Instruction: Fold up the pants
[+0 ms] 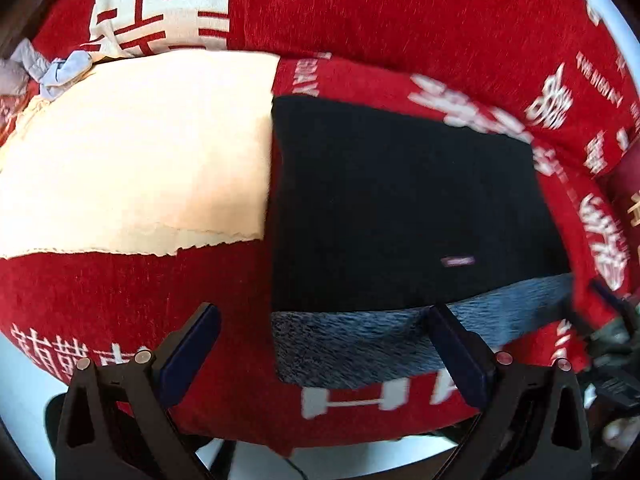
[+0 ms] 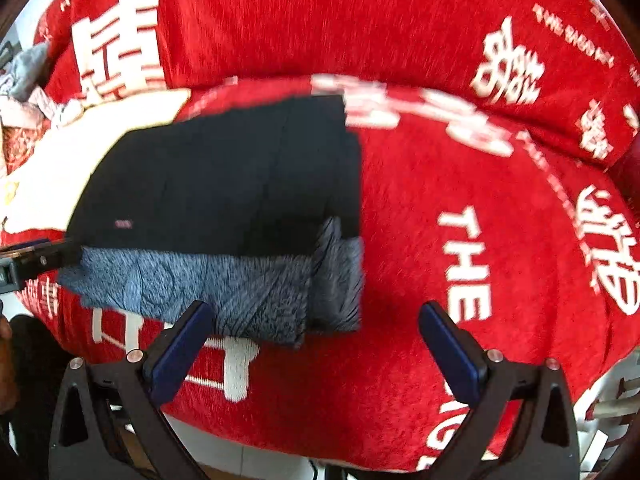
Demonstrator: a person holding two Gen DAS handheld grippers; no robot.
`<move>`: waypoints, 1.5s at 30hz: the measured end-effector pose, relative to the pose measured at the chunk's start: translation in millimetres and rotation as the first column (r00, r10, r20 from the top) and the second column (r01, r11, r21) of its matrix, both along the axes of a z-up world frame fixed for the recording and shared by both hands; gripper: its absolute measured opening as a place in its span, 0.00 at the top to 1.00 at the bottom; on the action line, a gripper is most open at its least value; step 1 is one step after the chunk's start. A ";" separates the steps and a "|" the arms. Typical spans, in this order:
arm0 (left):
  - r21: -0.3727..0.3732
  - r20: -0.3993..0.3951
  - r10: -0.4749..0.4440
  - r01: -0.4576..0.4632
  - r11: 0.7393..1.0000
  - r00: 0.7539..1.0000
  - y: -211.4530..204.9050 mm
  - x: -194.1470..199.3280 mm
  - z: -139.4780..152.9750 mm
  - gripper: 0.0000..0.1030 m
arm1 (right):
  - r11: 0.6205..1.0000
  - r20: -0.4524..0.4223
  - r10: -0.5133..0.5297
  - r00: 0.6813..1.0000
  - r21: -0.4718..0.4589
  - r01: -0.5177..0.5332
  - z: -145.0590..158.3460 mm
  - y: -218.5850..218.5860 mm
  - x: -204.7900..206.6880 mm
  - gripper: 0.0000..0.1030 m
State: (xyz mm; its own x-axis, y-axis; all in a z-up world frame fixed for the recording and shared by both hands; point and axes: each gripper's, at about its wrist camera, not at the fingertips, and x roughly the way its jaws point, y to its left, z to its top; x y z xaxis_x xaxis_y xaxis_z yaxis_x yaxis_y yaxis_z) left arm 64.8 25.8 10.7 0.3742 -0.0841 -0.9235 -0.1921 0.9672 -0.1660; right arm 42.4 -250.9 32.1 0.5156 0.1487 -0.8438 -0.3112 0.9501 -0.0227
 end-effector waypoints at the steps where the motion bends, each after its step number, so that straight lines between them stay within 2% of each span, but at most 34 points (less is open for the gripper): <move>1: 0.010 -0.029 -0.009 0.009 1.000 1.000 -2.2 3.4 -8.2 0.00 | 1.000 0.017 -0.016 1.000 0.010 0.016 1.1 -1.0 3.1 0.00; 4: -0.011 -0.047 -0.009 0.009 1.000 0.999 -4.4 0.3 -16.1 0.00 | 0.997 -0.052 -0.052 0.997 -0.056 0.049 -19.1 -1.4 18.7 0.00; 5: 0.001 -0.044 -0.011 0.011 1.000 0.999 -5.3 -2.8 -14.0 0.00 | 0.997 -0.090 -0.051 0.995 -0.059 0.046 -25.8 -2.3 20.0 0.00; 6: 0.012 -0.028 -0.011 0.011 1.000 1.000 -5.5 -6.7 -9.6 0.00 | 0.998 -0.089 -0.055 0.994 -0.041 0.052 -24.5 -4.4 17.7 0.00; 9: -0.003 0.042 -0.004 0.004 1.000 0.999 -0.8 -16.7 4.8 0.00 | 0.998 -0.016 -0.061 0.998 0.003 0.061 -6.4 -10.9 4.2 0.00; 11: -0.002 0.077 0.032 -0.032 0.999 0.997 6.3 -17.2 9.8 0.00 | 0.998 0.042 -0.051 0.998 0.035 0.049 6.3 -12.0 -3.1 0.00; 13: 0.008 0.054 0.089 -0.089 0.996 0.995 16.1 -14.9 4.1 0.00 | 0.996 0.087 -0.037 0.995 0.087 0.029 16.1 -7.8 -7.3 0.00; 16: -0.046 -0.013 0.097 -0.098 0.994 0.995 23.4 -15.8 -13.1 0.00 | 0.980 0.103 0.035 0.994 0.193 -0.055 22.3 0.1 -16.1 0.00; 19: -0.018 -0.020 0.063 -0.063 0.998 0.998 16.8 -16.3 -15.1 0.00 | 0.956 0.024 0.146 0.989 0.253 -0.147 6.5 14.6 -15.1 0.00; 20: -0.009 -0.019 0.060 -0.060 0.998 0.998 14.5 -15.3 -13.4 0.00 | 0.954 -0.052 0.170 0.984 0.259 -0.151 -8.1 17.6 -8.5 0.00; 22: -0.010 0.001 0.065 -0.065 0.998 0.998 15.2 -16.7 -4.5 0.00 | 0.961 -0.168 0.143 0.975 0.257 -0.097 -29.5 15.3 1.3 0.01; 24: -0.015 0.034 0.064 -0.063 0.998 0.997 16.0 -15.4 6.4 0.00 | 0.946 -0.175 0.123 0.977 0.318 -0.062 -25.4 5.8 5.8 0.02; 26: -0.035 0.044 0.049 -0.048 0.998 0.998 13.8 -14.1 12.2 0.00 | 0.928 -0.102 0.107 0.989 0.368 -0.062 -2.7 -2.6 14.5 0.02; 32: -0.007 0.062 -0.011 0.012 1.000 0.998 -14.2 -6.3 16.8 0.00 | 0.914 0.055 0.129 0.990 0.382 -0.140 46.5 15.6 76.4 0.02; 34: -0.011 0.072 -0.038 0.039 0.999 0.997 -24.7 -9.4 21.6 0.00 | 0.900 0.029 0.168 0.985 0.404 -0.165 47.4 27.8 89.9 0.02; 36: -0.011 0.085 -0.066 0.067 0.998 0.994 -32.8 -7.5 23.9 0.00 | 0.900 -0.028 0.195 0.980 0.403 -0.167 35.3 44.9 113.7 0.02; 40: -0.029 0.077 -0.137 0.140 0.990 0.987 -46.7 -1.4 18.2 0.00 | 0.959 -0.222 0.147 0.964 0.272 -0.084 -20.7 63.9 149.5 0.02; 43: 0.045 0.026 -0.147 0.146 0.988 0.989 -51.7 3.6 7.3 0.00 | 0.961 -0.189 0.143 0.971 0.262 -0.091 -17.9 63.4 141.2 0.02; 45: 0.022 0.040 -0.133 0.132 0.991 0.990 -47.5 0.5 12.7 0.00 | 0.950 -0.182 0.148 0.972 0.300 -0.088 -2.5 58.2 125.4 0.02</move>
